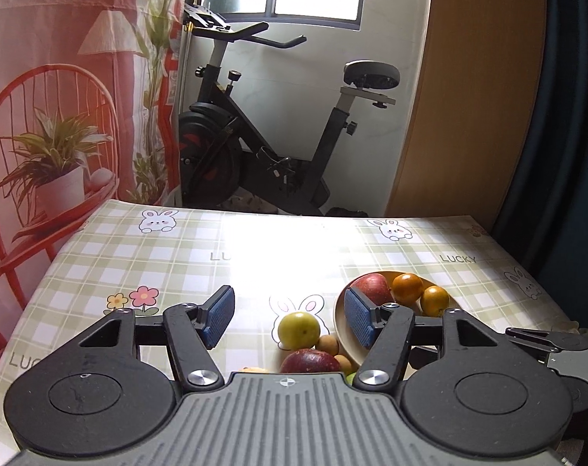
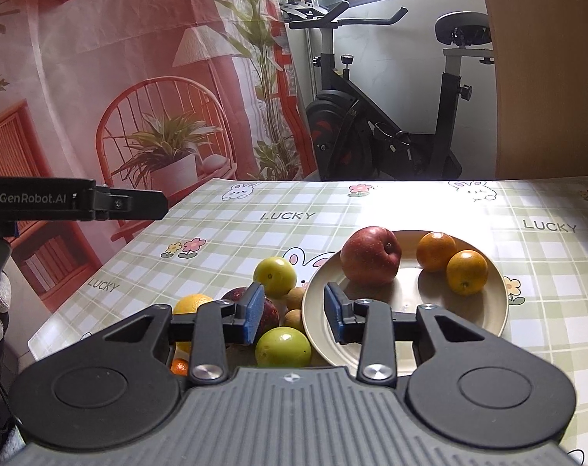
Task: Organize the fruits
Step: 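Lift the open left tool off the plate back toward the fruit pile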
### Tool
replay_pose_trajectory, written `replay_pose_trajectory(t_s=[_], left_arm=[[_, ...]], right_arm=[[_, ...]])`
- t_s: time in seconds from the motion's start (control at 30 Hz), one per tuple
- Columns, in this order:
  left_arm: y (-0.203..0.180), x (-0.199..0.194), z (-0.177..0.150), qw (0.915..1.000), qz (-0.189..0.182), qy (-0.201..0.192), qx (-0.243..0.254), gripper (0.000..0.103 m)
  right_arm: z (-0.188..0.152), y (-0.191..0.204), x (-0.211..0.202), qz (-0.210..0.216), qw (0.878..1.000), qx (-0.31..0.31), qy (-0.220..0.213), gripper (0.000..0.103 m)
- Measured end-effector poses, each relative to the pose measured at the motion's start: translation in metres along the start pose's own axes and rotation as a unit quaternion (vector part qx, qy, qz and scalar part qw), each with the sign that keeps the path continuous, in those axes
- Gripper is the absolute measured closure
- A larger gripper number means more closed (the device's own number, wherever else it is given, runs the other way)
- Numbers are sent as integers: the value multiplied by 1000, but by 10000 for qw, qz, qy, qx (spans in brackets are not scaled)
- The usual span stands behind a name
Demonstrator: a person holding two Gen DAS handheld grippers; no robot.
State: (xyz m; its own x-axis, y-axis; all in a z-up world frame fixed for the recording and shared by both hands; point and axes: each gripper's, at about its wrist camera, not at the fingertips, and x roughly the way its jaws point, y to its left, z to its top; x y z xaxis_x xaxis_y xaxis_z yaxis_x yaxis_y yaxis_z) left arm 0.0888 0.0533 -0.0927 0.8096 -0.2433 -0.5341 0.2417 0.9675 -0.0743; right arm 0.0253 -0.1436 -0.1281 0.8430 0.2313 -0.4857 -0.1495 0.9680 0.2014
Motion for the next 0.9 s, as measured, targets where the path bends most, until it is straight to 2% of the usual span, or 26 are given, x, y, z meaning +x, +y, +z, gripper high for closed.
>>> replay_pose_trajectory(t_s=[0.5, 0.9], left_arm=[[6, -6, -25, 9998, 72, 146, -123, 38], [5, -2, -29, 9997, 10, 230, -91, 38]], right_arm=[[-19, 0, 8, -33, 9997, -55, 250, 66], [-24, -4, 12, -39, 9995, -8, 320, 66]])
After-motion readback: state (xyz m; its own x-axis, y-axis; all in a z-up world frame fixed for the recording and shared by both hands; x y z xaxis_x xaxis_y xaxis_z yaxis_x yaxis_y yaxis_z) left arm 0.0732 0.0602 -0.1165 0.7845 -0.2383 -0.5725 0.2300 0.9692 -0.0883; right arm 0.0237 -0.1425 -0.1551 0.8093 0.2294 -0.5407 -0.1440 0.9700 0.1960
